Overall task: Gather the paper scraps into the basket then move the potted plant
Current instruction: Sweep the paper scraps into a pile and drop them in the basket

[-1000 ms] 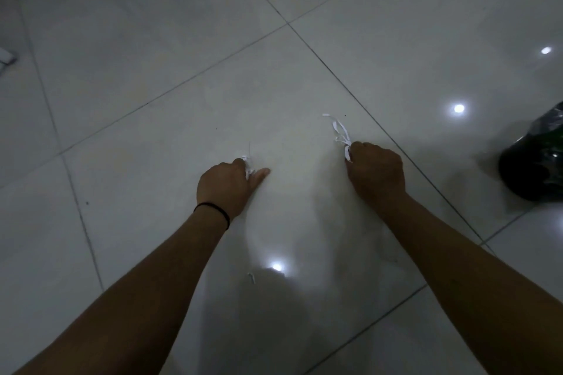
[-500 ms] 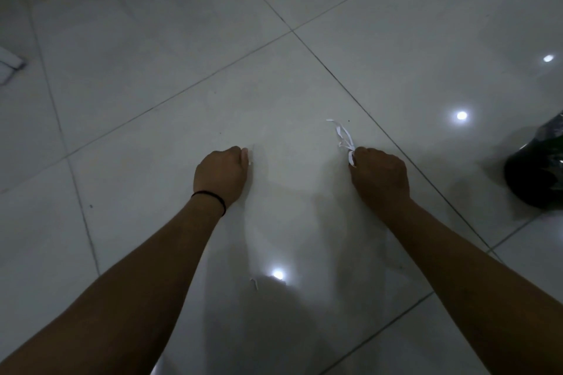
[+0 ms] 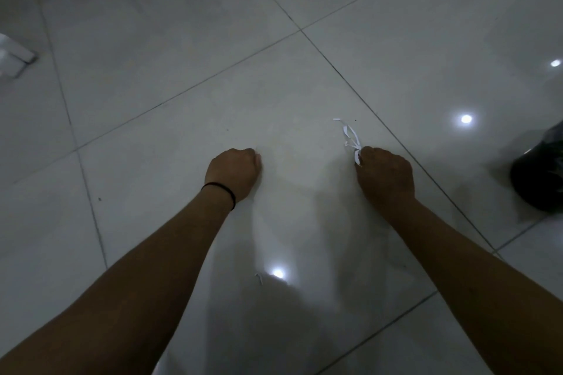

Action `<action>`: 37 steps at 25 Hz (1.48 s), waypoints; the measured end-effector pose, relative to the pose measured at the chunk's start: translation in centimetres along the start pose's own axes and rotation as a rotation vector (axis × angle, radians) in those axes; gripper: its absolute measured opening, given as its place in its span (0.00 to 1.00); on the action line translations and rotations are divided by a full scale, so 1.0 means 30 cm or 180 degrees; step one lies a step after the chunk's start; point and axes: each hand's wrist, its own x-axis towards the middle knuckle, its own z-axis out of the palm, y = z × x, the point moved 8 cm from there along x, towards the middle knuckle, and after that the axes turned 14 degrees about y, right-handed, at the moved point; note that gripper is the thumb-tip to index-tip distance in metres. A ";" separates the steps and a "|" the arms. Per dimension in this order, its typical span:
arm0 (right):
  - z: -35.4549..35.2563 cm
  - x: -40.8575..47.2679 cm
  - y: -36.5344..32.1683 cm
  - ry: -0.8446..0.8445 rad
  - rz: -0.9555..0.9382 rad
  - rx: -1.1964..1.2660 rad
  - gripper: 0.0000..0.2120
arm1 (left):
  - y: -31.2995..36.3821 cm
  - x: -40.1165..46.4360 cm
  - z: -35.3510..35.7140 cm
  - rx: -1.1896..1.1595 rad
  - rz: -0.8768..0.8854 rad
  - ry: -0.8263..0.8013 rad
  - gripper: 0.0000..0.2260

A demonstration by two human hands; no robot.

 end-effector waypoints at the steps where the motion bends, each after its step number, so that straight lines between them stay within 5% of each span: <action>1: -0.002 0.002 -0.002 0.0011 -0.0023 -0.0006 0.14 | 0.003 0.006 0.003 0.0022 0.0067 -0.0071 0.17; 16: -0.229 -0.251 -0.476 -0.0510 -0.0676 0.1187 0.14 | 0.015 -0.508 -0.079 -0.0570 -0.0167 0.0151 0.18; 32: -0.223 -0.252 -0.492 -0.0650 -0.0904 0.1060 0.14 | 0.077 -0.693 -0.039 -0.0325 -0.0275 -0.0106 0.20; 37: -0.206 -0.262 -0.496 -0.0790 -0.0868 0.1090 0.16 | 0.100 -0.695 -0.025 -0.0059 -0.0199 -0.0463 0.09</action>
